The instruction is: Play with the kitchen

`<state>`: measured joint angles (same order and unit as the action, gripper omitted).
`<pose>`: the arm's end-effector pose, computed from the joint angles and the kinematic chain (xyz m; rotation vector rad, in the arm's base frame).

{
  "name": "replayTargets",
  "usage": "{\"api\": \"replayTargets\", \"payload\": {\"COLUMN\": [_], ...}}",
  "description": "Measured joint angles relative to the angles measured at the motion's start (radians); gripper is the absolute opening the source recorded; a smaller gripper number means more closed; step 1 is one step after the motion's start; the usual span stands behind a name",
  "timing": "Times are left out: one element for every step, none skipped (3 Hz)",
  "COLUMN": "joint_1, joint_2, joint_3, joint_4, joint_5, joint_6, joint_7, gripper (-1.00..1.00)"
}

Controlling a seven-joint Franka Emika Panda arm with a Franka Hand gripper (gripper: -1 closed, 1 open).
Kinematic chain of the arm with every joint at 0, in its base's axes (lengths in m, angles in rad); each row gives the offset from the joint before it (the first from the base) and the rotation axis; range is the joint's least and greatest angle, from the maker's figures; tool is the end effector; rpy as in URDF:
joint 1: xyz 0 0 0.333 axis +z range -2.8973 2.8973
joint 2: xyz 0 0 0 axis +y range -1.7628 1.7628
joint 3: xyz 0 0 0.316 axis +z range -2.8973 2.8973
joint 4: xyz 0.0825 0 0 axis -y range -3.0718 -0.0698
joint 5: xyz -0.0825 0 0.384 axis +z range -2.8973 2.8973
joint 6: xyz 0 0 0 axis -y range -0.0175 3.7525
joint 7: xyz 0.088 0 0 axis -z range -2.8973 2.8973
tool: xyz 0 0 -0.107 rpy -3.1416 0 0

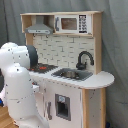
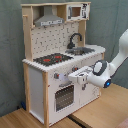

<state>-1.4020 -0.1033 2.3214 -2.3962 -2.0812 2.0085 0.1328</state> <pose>0.3504 0.3740 0.3186 0.5126 1.5051 0.5269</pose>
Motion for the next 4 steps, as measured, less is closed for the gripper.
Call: {"api": "replayTargets", "payload": {"joint_1": [0.0, 0.0, 0.0, 0.0], "joint_2": [0.0, 0.001, 0.028, 0.029], "joint_3": [0.0, 0.0, -0.001, 0.0], "joint_4": [-0.001, -0.001, -0.03, -0.028], "joint_5": [0.007, 0.009, 0.018, 0.025], "joint_6": [-0.011, -0.016, -0.06, -0.058], "joint_7": [-0.017, -0.016, 0.067, 0.187], "gripper": [1.0, -1.0, -1.0, -1.0]}}
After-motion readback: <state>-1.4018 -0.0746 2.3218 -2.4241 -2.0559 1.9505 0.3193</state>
